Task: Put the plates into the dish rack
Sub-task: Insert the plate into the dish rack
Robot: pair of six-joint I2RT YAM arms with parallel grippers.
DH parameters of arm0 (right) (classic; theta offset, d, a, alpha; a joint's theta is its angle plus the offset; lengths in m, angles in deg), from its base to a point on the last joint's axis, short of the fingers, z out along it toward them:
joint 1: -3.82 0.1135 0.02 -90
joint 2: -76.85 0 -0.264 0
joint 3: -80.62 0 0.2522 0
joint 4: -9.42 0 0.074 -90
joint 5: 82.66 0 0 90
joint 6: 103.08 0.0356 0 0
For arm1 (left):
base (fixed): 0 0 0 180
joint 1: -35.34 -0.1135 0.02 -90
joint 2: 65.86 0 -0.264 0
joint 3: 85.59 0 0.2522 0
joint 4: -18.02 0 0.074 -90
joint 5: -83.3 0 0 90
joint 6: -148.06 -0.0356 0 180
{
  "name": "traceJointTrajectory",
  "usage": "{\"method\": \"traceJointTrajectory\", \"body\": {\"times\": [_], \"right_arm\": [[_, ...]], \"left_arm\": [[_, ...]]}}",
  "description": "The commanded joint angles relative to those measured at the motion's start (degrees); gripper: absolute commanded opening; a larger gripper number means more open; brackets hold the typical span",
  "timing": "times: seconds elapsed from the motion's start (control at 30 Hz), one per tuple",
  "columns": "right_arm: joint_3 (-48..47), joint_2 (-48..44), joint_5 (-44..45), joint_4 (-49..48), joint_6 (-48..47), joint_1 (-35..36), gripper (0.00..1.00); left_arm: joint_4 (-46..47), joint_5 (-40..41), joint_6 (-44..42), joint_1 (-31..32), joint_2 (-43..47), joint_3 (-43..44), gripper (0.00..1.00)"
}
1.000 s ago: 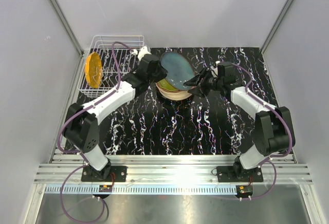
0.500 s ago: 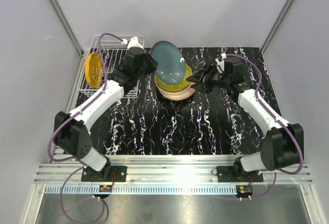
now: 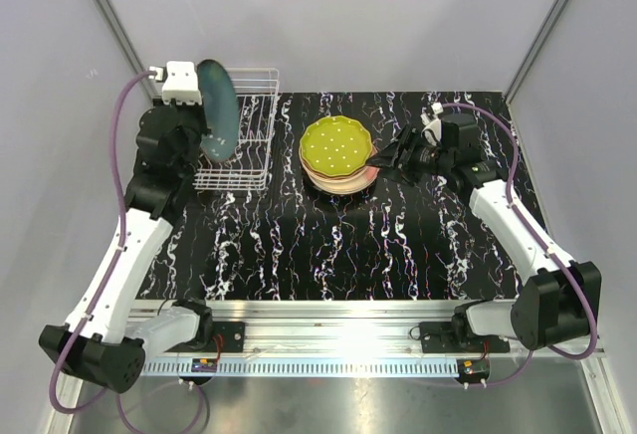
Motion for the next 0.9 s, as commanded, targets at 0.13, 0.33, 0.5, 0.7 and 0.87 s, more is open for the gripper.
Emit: {"method": "traceJointTrajectory", "body": {"times": [0.13, 0.33, 0.5, 0.7, 0.87], "right_arm": [[0.43, 0.03, -0.79, 0.22, -4.60, -0.05, 0.63], [0.60, 1.88, -1.84, -0.05, -6.36, -0.05, 0.63], [0.52, 3.46, -2.20, -0.31, -8.21, -0.40, 0.63], [0.34, 7.85, -4.48, -3.30, -8.03, -1.01, 0.63], [0.60, 11.10, -6.23, -5.93, -7.94, -1.37, 0.63]], "left_arm": [[16.79, 7.67, -23.23, -1.70, -0.01, -4.95, 0.00], [22.25, 9.00, -32.02, -1.70, -4.05, -6.54, 0.00], [25.14, 11.28, -37.46, -1.52, -8.70, -4.51, 0.00], [29.02, 13.92, -43.45, 0.23, -13.63, -3.46, 0.00], [33.22, 19.79, -48.18, 0.67, -20.12, -2.23, 0.00]]}}
